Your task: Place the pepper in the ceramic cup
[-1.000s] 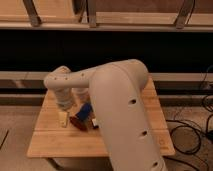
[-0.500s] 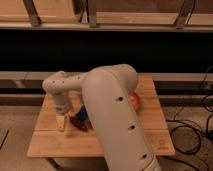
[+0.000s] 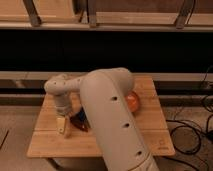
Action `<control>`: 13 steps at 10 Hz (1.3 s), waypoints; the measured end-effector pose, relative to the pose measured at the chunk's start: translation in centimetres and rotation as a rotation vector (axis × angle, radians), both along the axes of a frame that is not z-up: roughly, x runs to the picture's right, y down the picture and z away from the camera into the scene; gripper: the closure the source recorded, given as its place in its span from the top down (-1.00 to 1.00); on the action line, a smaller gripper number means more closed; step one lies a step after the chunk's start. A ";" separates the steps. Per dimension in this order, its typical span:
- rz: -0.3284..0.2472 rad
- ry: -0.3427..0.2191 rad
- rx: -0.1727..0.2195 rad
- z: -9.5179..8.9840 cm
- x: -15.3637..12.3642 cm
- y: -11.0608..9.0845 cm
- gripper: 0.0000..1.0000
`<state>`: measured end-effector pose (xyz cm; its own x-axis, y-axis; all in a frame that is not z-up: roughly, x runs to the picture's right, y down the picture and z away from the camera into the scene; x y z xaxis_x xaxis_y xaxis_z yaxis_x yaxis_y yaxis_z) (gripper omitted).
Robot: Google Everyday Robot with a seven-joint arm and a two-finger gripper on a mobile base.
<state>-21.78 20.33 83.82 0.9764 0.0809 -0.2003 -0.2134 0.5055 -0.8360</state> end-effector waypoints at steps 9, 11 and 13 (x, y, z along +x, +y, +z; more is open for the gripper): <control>0.050 0.050 -0.048 0.3 1.5 1.8 0.38; 0.048 0.048 -0.042 0.5 1.6 1.7 -0.08; 0.033 0.060 -0.054 0.3 2.4 2.5 -0.45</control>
<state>-19.36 22.81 84.15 0.9594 0.1008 -0.2634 -0.2800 0.4521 -0.8469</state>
